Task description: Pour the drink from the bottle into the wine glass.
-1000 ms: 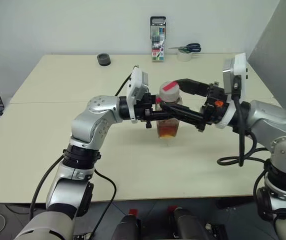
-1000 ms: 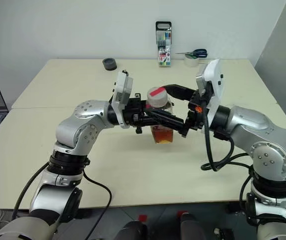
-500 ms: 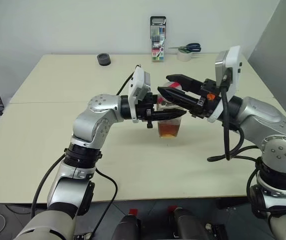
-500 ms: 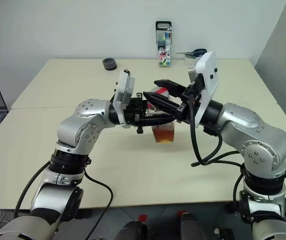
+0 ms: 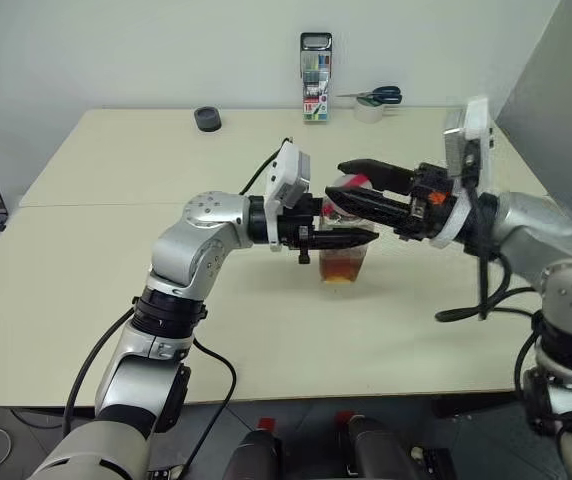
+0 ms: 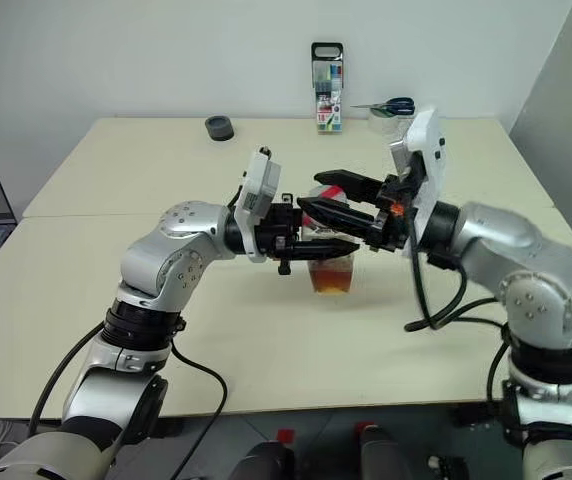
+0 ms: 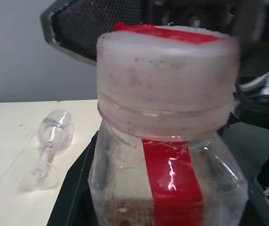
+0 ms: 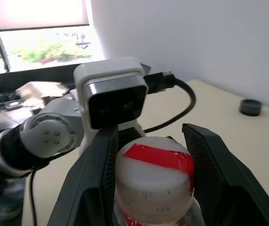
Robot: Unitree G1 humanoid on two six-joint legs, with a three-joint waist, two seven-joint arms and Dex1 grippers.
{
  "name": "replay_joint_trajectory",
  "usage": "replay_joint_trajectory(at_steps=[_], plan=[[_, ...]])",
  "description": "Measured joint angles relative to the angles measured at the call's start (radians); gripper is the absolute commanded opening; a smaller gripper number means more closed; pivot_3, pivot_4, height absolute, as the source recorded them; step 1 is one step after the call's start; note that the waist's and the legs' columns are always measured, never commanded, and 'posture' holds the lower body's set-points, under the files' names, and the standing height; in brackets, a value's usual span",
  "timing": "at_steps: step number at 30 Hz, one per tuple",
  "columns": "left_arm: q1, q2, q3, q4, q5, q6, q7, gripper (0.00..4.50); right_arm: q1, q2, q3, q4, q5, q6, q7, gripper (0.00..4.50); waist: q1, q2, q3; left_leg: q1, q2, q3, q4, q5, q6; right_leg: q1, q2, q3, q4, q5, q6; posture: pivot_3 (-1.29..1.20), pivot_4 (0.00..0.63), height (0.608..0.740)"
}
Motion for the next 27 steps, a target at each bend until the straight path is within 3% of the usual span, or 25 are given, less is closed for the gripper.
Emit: replay_joint_trajectory(at_steps=[7,12,15,20,27], plan=[[-0.003,0.026,0.014,0.024,-0.010,0.033,-0.009,1.82,-0.177,0.011,0.165,0.369,-0.151,-0.187,0.388,1.83,-0.007,0.000,0.000,0.001,0.001,0.004,0.000,0.000,0.000,-0.001,0.001,0.001,0.001,0.000,0.000,0.00,0.150,0.740],[-0.003,0.024,0.008,0.032,-0.011,0.038,-0.019,1.82,-0.197,-0.021,0.176,0.436,-0.204,-0.207,0.471,3.45,0.007,0.000,0.000,-0.003,-0.001,-0.001,0.000,0.002,-0.004,-0.001,-0.002,0.000,-0.002,0.000,0.000,0.00,0.150,0.740],[-0.005,0.017,0.009,0.029,-0.016,0.035,-0.023,1.82,-0.153,-0.053,0.121,0.382,-0.176,-0.124,0.424,4.43,0.010,0.000,0.000,-0.004,-0.001,-0.003,0.000,0.002,-0.004,-0.001,-0.004,-0.001,-0.003,0.000,0.000,0.00,0.150,0.740],[-0.008,0.012,0.028,0.004,-0.030,0.034,-0.016,1.82,0.008,-0.114,-0.057,0.131,-0.004,0.105,0.211,4.48,0.011,0.000,0.000,-0.005,0.000,-0.003,-0.001,0.002,-0.004,-0.003,-0.006,0.000,-0.003,0.000,0.000,0.00,0.150,0.740],[-0.008,-0.010,0.028,0.004,-0.030,0.032,-0.007,1.82,0.026,-0.063,-0.139,-0.064,0.092,0.157,-0.038,4.48,0.001,0.000,0.000,0.000,0.000,-0.001,0.000,0.000,0.000,-0.001,-0.001,0.001,0.001,0.000,0.000,0.00,0.150,0.740]])
